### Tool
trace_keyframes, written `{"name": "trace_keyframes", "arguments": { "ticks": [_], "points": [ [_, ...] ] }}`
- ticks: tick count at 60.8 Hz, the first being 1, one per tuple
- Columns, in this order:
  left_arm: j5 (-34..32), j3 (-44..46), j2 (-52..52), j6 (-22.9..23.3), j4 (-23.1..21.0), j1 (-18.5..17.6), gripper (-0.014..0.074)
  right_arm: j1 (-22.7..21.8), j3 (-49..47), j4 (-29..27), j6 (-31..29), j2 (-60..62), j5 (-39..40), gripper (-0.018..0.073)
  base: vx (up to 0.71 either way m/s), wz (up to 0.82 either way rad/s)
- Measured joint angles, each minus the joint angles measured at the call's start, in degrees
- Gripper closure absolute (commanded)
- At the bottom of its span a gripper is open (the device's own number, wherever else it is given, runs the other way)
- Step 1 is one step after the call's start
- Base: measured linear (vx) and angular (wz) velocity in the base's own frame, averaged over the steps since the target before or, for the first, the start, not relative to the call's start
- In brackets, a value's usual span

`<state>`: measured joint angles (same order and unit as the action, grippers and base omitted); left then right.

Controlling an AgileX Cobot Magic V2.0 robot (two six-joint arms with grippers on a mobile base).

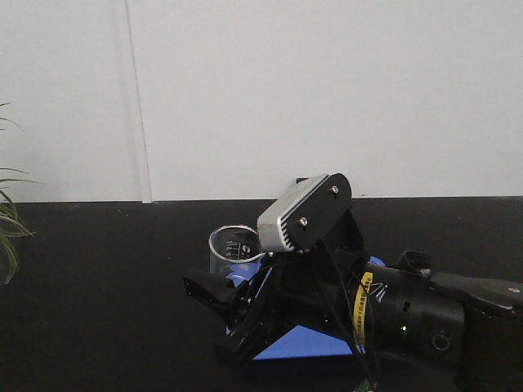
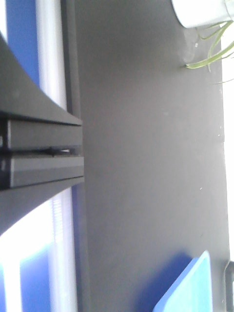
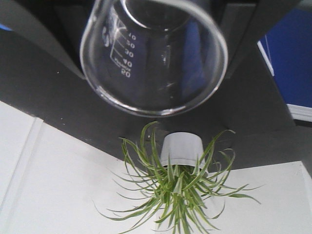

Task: Move beaker to silver tray on left bench
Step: 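Hold the beaker in the right gripper while the base drives to the other bench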

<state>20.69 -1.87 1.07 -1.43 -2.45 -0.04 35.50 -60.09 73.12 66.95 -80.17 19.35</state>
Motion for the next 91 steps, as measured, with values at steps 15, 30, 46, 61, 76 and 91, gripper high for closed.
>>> {"name": "trace_keyframes", "arguments": {
  "ticks": [15, 30, 46, 61, 76, 91],
  "points": [
    [0.0, 0.0, 0.0, 0.0, 0.0, 0.0, 0.0595, 0.0, 0.0, 0.0, 0.0, 0.0, 0.0, 0.0571, -0.31, -0.05],
    [0.0, 0.0, 0.0, 0.0, 0.0, 0.0, 0.0595, 0.0, 0.0, 0.0, 0.0, 0.0, 0.0, 0.0571, -0.34, -0.03],
    [0.0, 0.0, 0.0, 0.0, 0.0, 0.0, 0.0595, 0.0, 0.0, 0.0, 0.0, 0.0, 0.0, 0.0571, -0.35, -0.02],
    [0.0, 0.0, 0.0, 0.0, 0.0, 0.0, 0.0595, 0.0, 0.0, 0.0, 0.0, 0.0, 0.0, 0.0571, -0.35, 0.01],
    [0.0, 0.0, 0.0, 0.0, 0.0, 0.0, 0.0595, 0.0, 0.0, 0.0, 0.0, 0.0, 0.0, 0.0571, -0.34, 0.04],
    [0.0, 0.0, 0.0, 0.0, 0.0, 0.0, 0.0595, 0.0, 0.0, 0.0, 0.0, 0.0, 0.0, 0.0571, -0.31, 0.08]
  ]
}}
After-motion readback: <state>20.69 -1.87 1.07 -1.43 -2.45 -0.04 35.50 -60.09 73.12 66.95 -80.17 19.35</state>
